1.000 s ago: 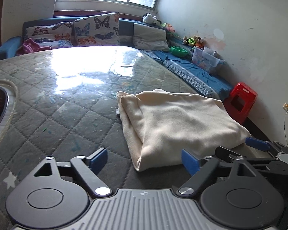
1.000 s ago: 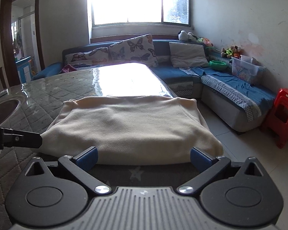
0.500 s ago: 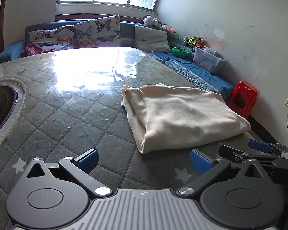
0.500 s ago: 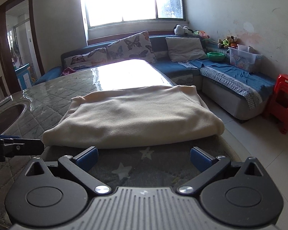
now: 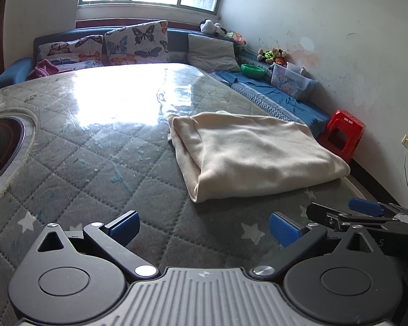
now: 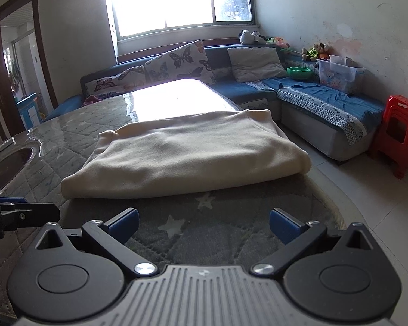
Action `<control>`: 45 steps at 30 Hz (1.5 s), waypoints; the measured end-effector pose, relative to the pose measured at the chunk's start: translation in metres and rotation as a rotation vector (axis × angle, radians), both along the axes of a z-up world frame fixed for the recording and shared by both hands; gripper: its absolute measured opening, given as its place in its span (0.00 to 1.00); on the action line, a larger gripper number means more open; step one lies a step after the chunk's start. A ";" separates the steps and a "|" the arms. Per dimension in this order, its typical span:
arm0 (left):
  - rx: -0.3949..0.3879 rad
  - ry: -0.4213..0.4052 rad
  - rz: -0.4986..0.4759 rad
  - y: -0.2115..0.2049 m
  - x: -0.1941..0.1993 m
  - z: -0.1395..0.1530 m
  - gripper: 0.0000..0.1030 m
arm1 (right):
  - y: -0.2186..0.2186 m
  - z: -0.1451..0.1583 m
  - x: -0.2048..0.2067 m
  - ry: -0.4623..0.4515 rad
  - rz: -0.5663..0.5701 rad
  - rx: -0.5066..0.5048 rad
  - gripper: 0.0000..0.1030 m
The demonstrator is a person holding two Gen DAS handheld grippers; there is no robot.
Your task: Fold clothes
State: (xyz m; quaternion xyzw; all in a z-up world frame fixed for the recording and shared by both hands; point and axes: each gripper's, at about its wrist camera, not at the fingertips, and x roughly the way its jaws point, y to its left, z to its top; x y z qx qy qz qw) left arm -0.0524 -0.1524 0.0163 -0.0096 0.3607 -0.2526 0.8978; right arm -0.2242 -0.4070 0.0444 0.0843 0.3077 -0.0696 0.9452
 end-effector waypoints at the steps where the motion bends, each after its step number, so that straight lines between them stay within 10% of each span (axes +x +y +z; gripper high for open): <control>1: 0.001 0.001 -0.001 0.000 -0.001 -0.001 1.00 | 0.000 -0.001 -0.001 0.000 -0.003 -0.001 1.00; 45: 0.037 -0.086 -0.020 0.000 -0.055 0.002 1.00 | 0.016 0.005 -0.059 -0.091 -0.048 -0.029 1.00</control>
